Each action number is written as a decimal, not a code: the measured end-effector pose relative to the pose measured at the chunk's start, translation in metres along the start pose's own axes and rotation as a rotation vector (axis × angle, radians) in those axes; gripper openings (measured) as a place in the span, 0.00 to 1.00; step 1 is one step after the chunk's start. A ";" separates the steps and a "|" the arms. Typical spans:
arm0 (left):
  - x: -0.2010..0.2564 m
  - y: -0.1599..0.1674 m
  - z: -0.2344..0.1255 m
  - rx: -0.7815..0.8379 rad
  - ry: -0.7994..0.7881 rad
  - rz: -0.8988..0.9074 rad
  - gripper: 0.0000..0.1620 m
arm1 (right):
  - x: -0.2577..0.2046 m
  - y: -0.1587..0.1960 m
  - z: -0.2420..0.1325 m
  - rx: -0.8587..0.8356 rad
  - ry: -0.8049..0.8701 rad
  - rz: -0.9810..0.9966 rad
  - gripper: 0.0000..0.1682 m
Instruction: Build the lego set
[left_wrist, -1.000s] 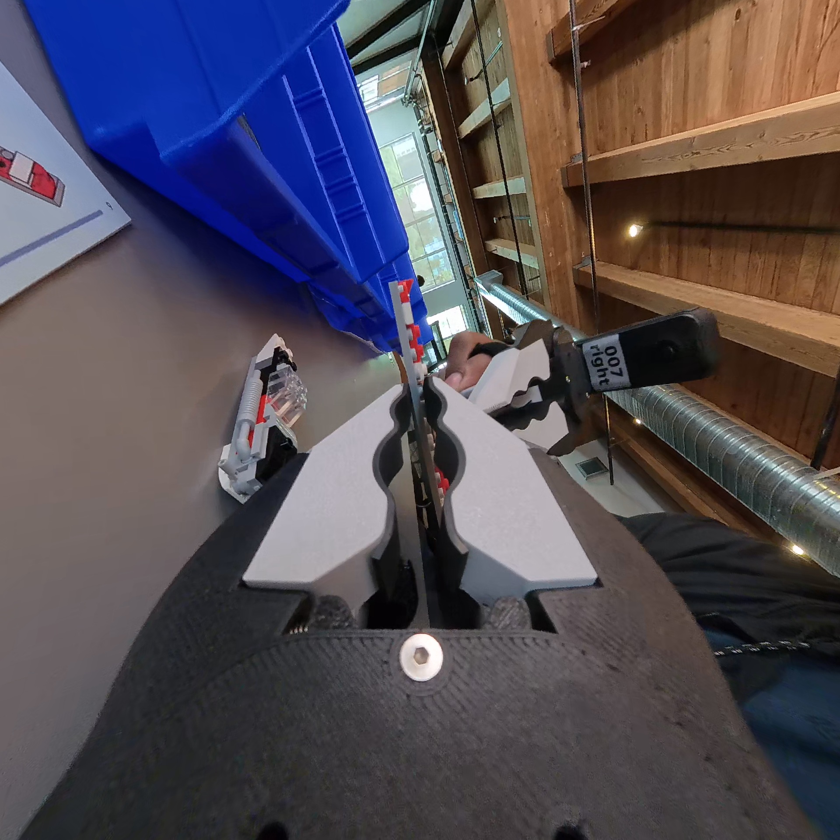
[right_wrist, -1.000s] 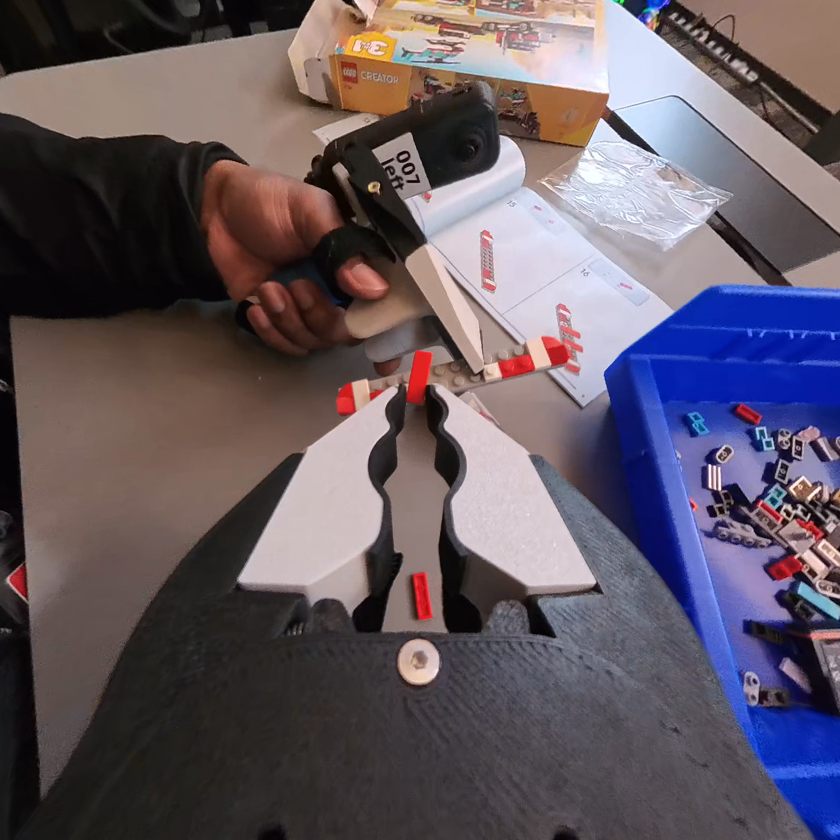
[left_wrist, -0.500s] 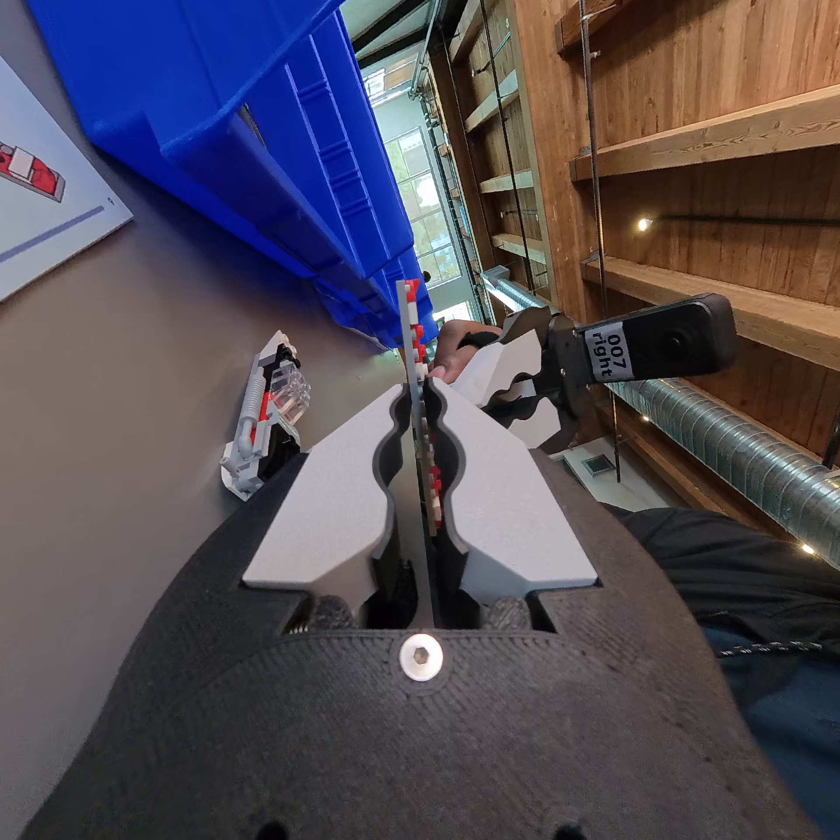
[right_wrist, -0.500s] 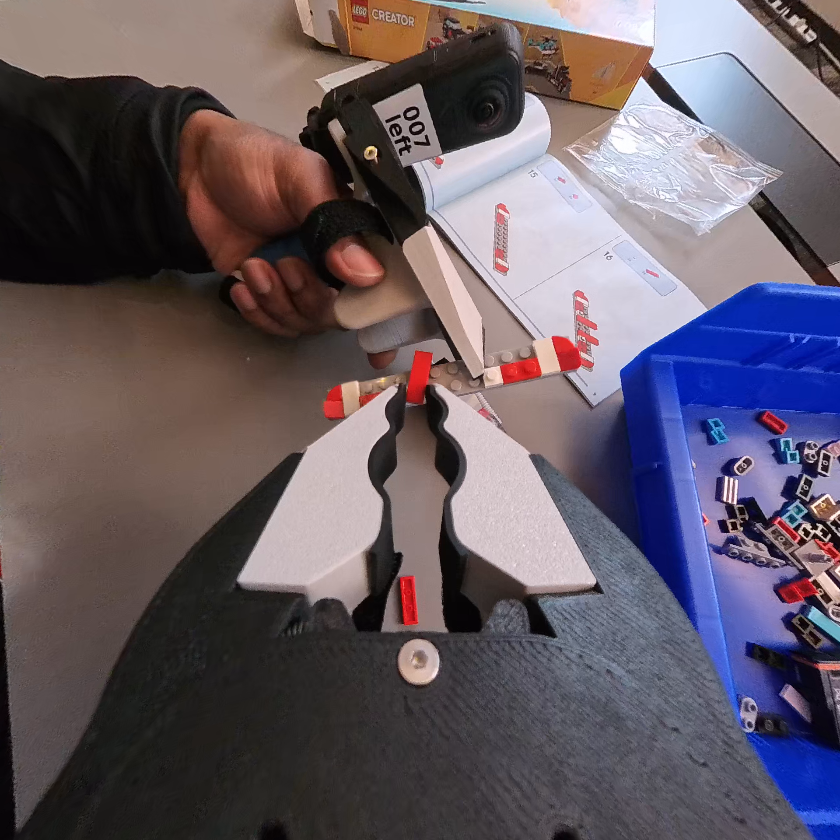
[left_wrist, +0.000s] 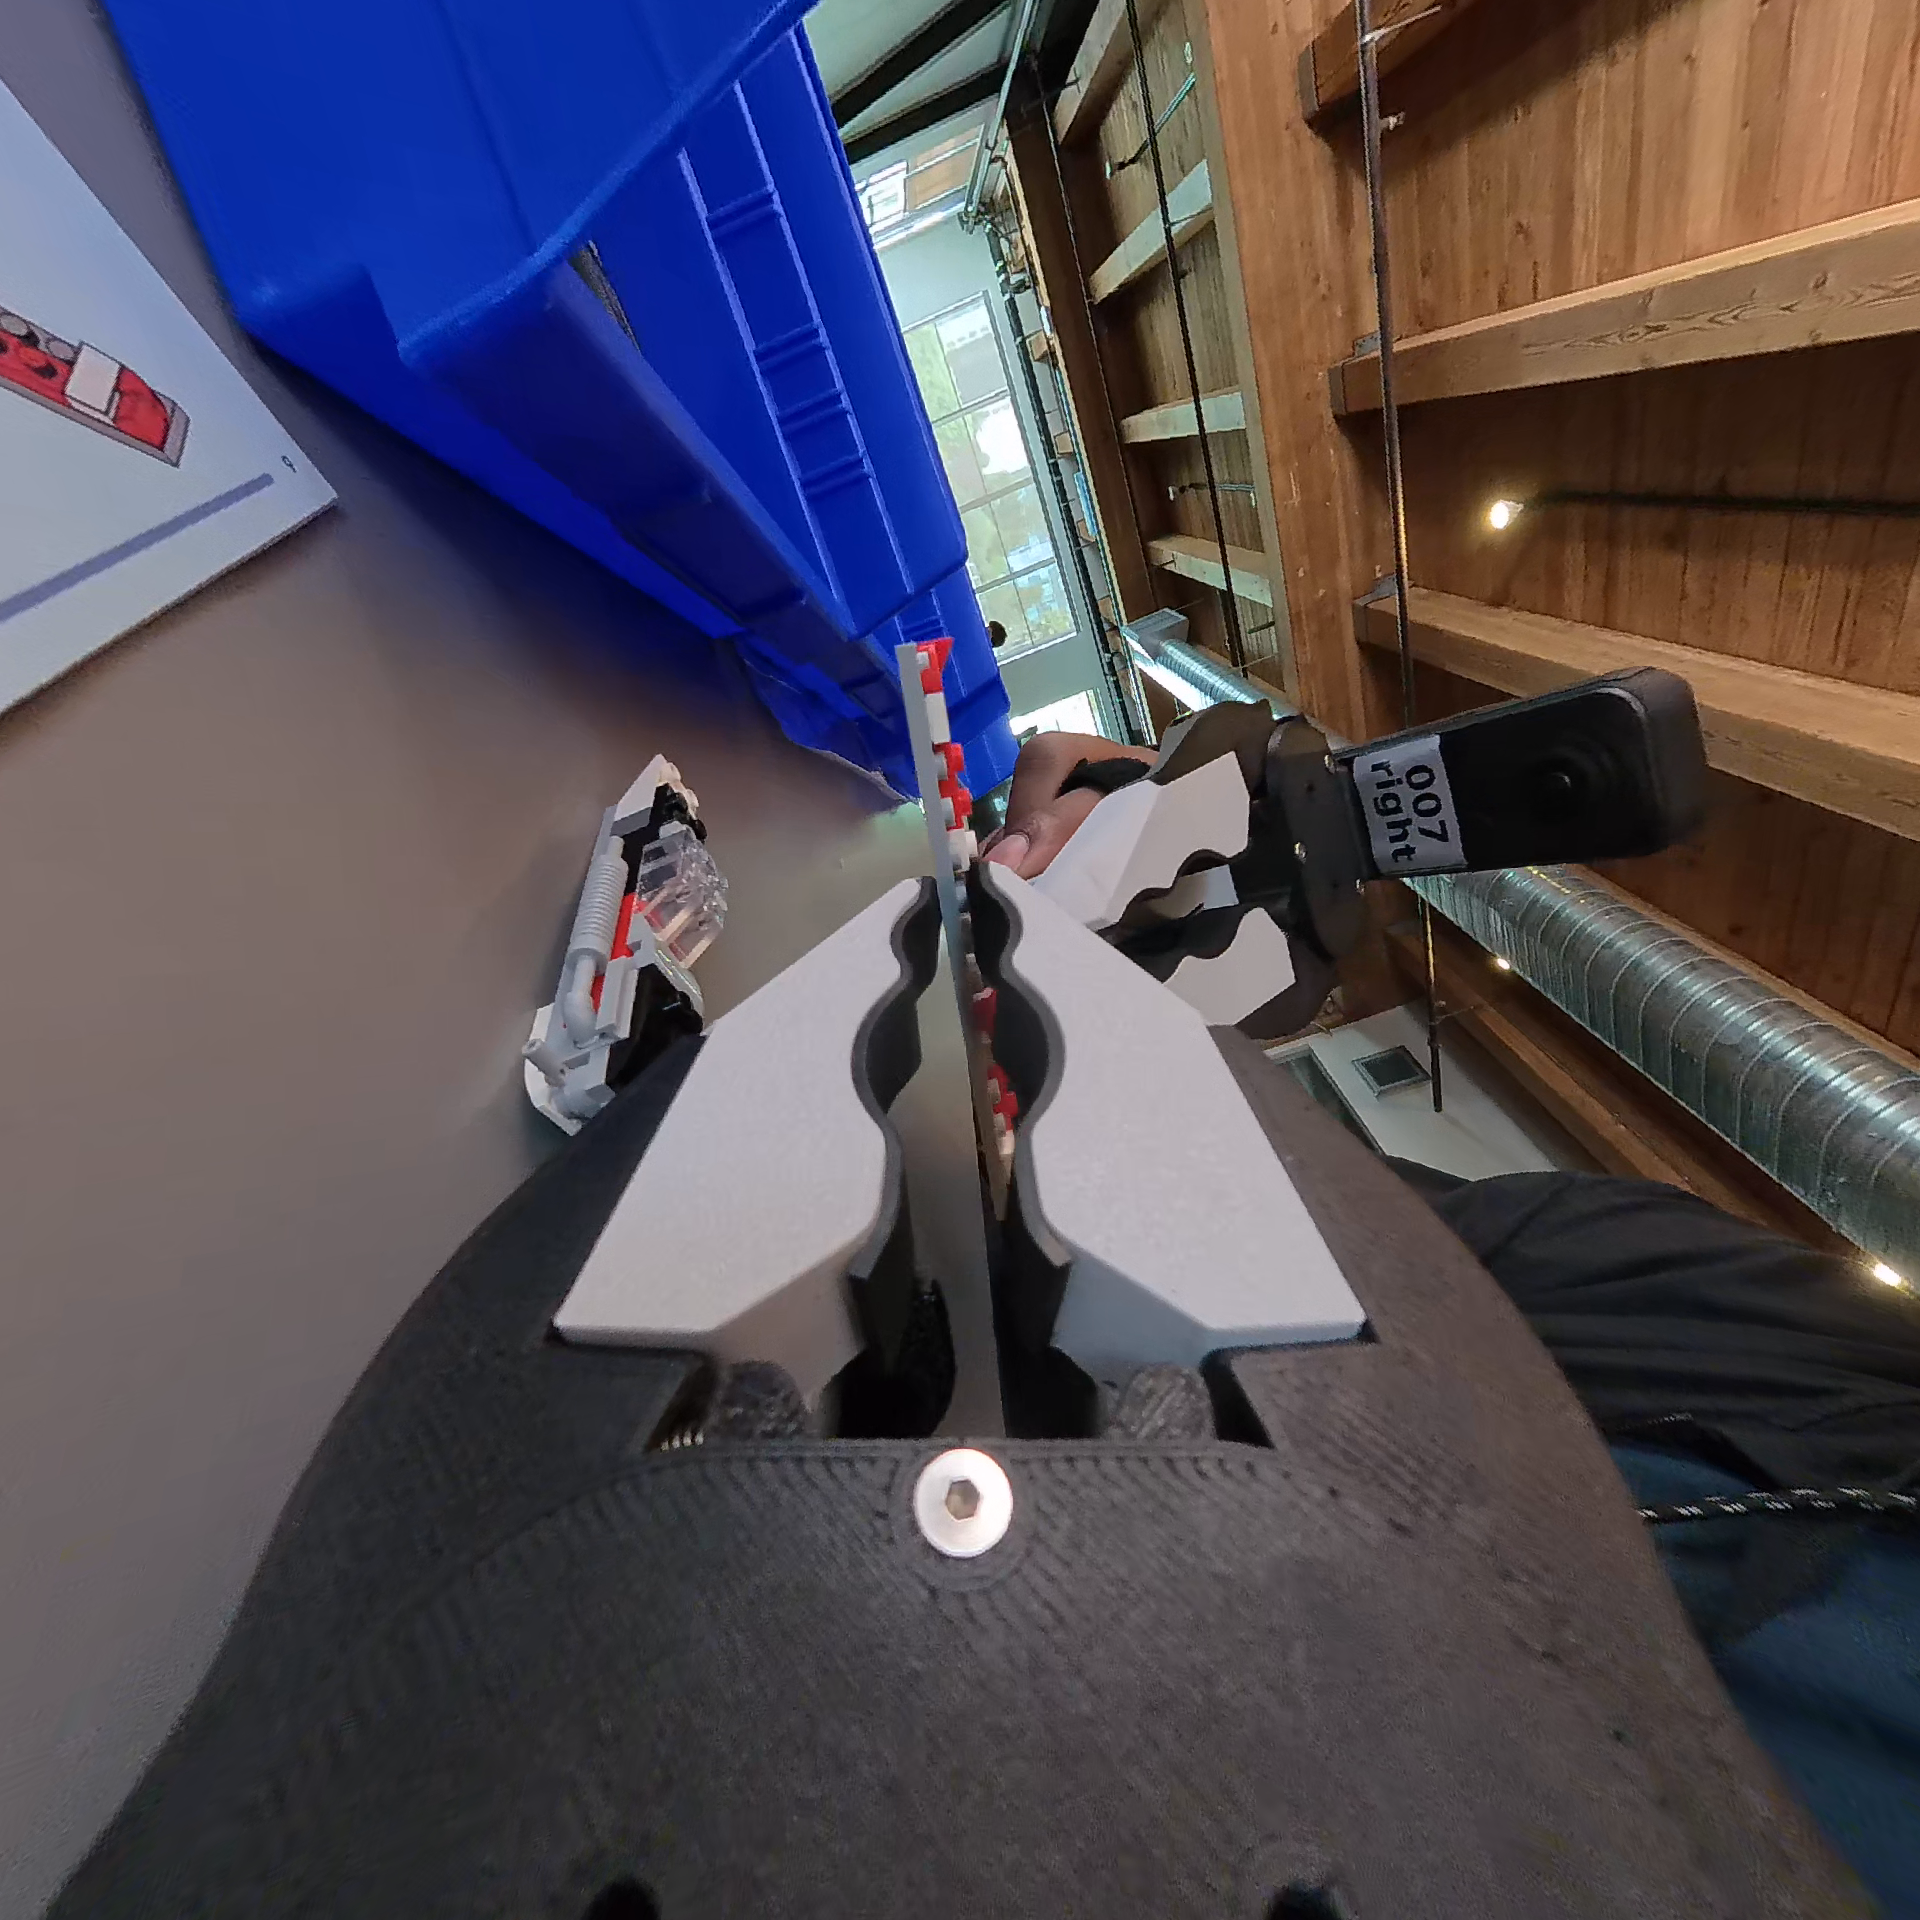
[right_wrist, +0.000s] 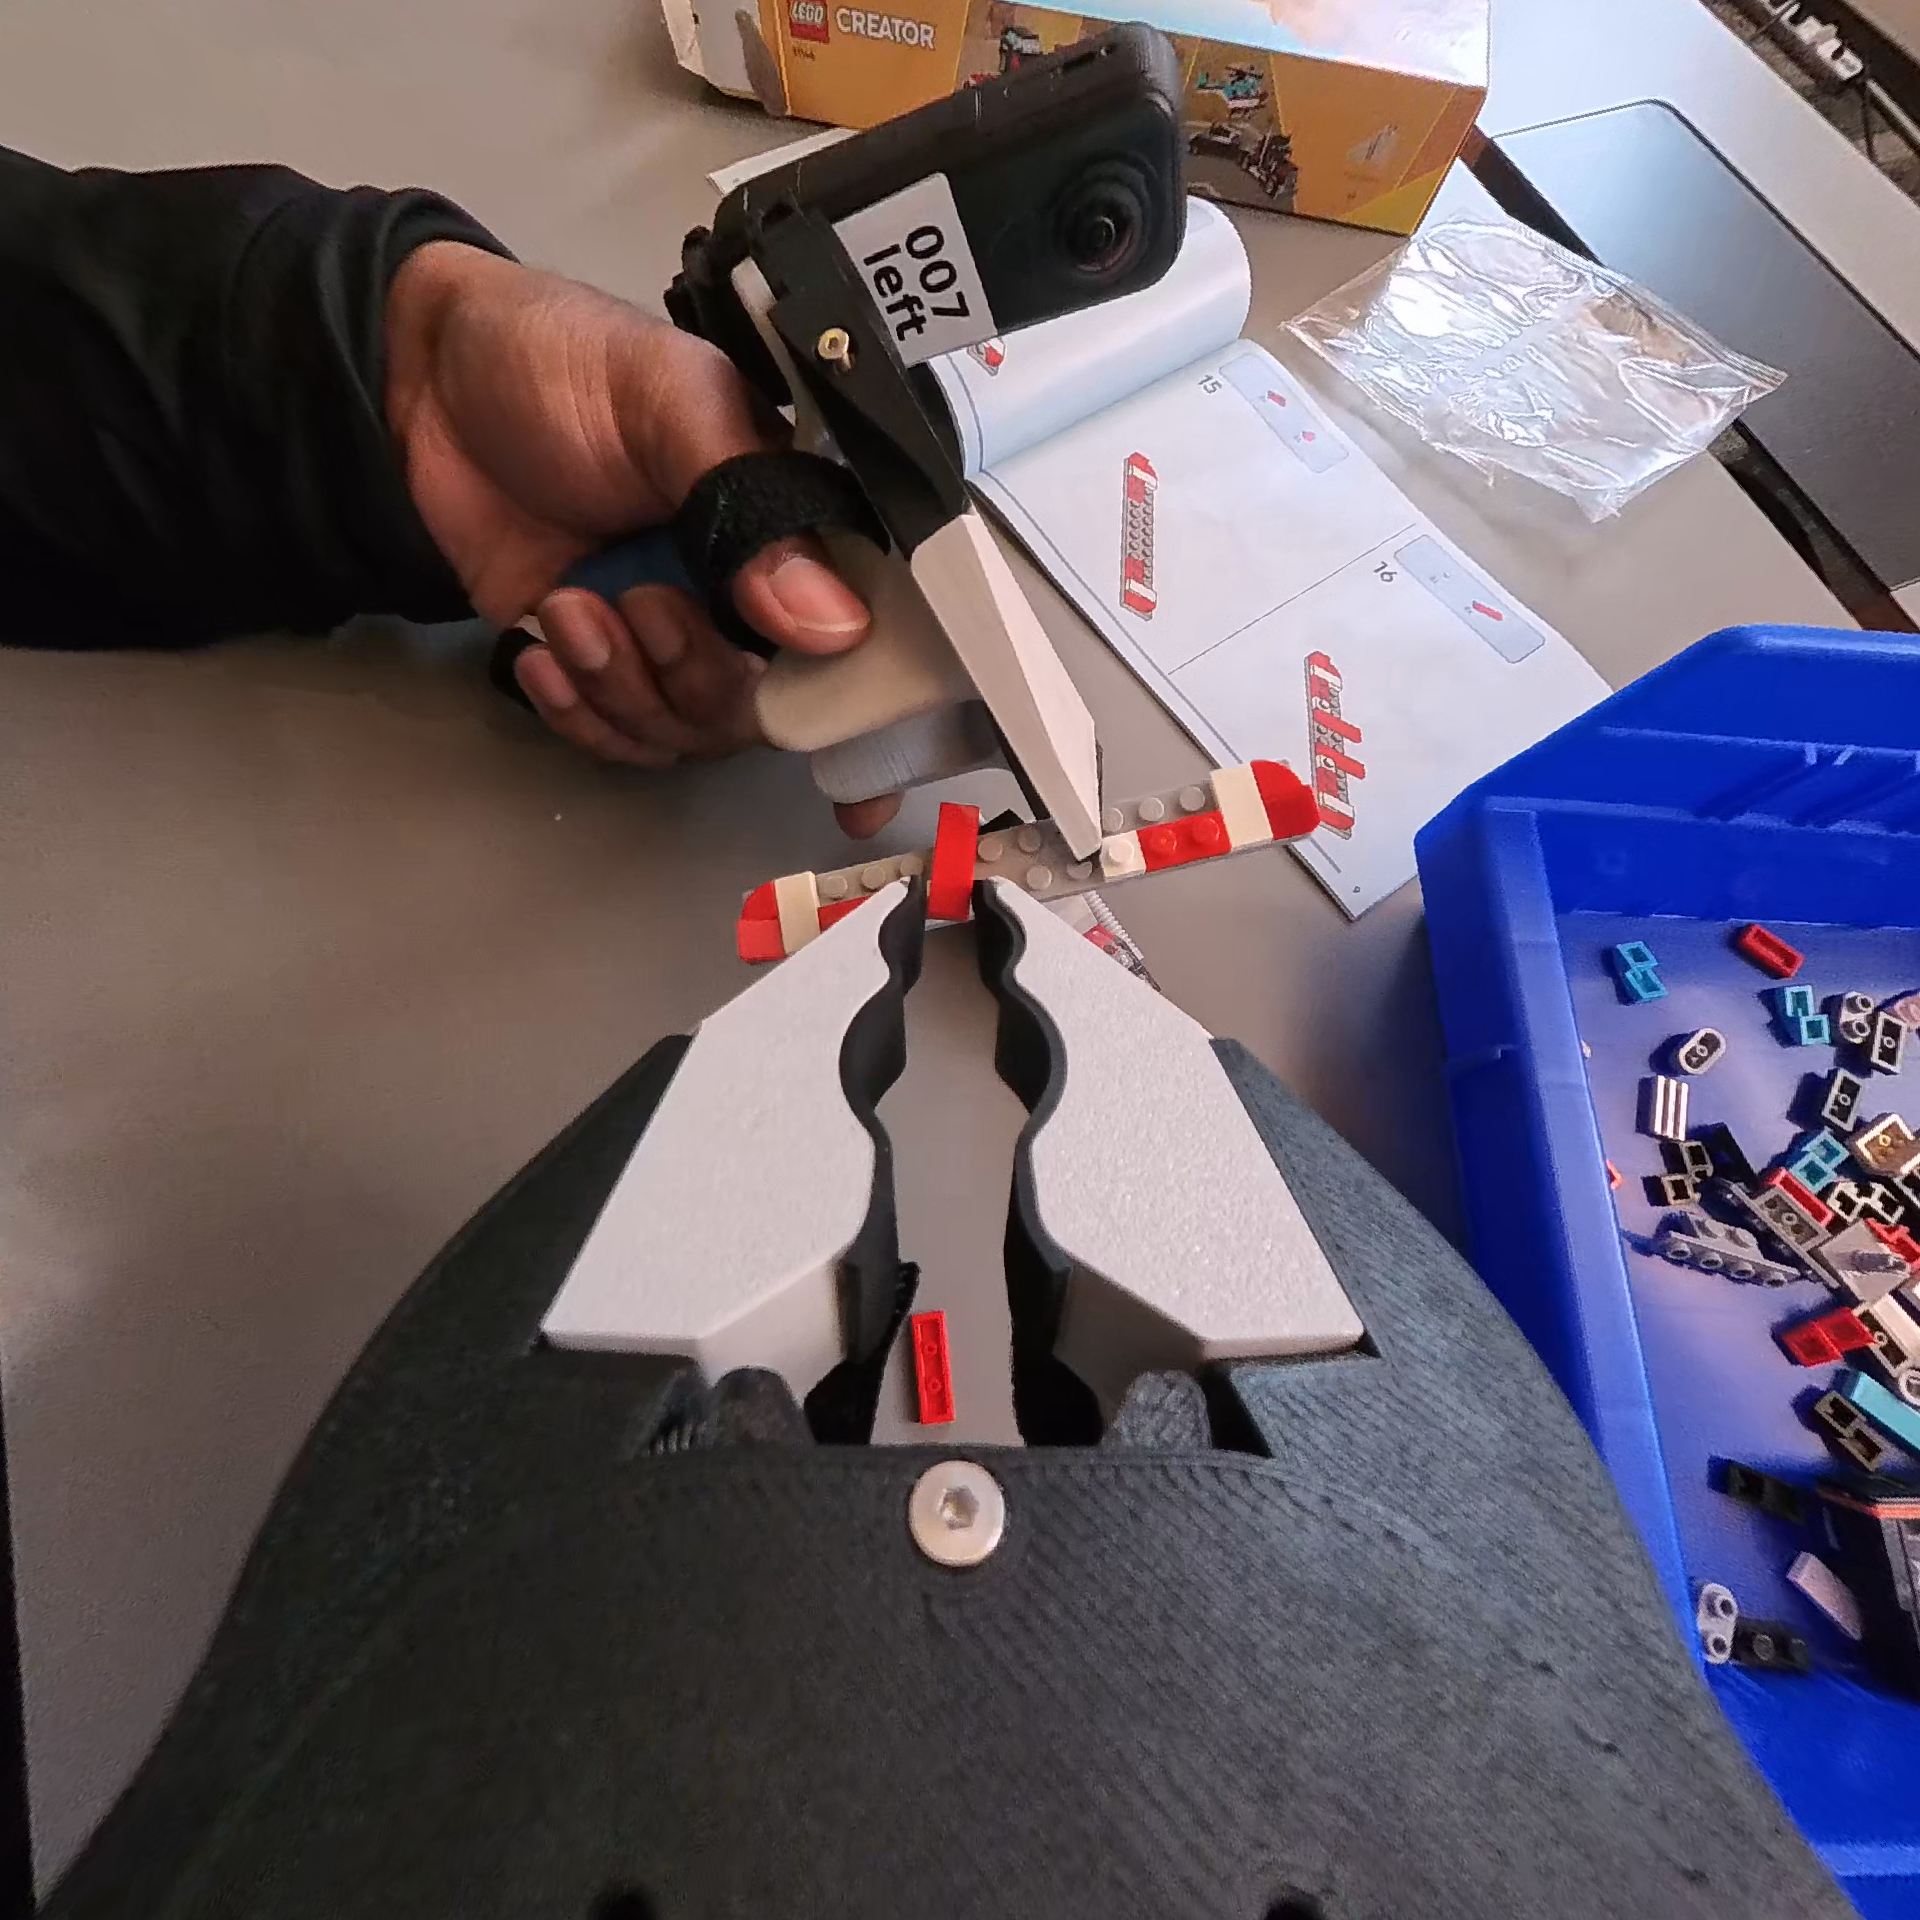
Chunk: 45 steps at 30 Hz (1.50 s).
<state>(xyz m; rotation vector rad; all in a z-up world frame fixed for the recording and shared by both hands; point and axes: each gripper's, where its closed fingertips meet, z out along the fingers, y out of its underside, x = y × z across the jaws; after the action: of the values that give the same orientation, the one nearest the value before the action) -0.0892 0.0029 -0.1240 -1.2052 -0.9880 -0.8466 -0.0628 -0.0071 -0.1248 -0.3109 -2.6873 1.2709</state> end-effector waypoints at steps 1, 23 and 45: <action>0.000 0.000 0.000 -0.001 0.000 0.000 0.03 | 0.000 0.000 0.000 0.002 -0.001 0.002 0.05; -0.001 0.001 0.000 -0.003 -0.008 0.003 0.03 | 0.003 0.000 -0.001 0.028 0.010 0.046 0.06; 0.010 0.004 0.002 -0.017 0.050 0.015 0.03 | 0.001 -0.001 -0.012 0.431 -0.241 0.897 0.19</action>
<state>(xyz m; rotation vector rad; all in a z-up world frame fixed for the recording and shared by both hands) -0.0829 0.0057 -0.1161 -1.1990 -0.9319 -0.8714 -0.0610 0.0010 -0.1168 -1.4816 -2.3766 2.1638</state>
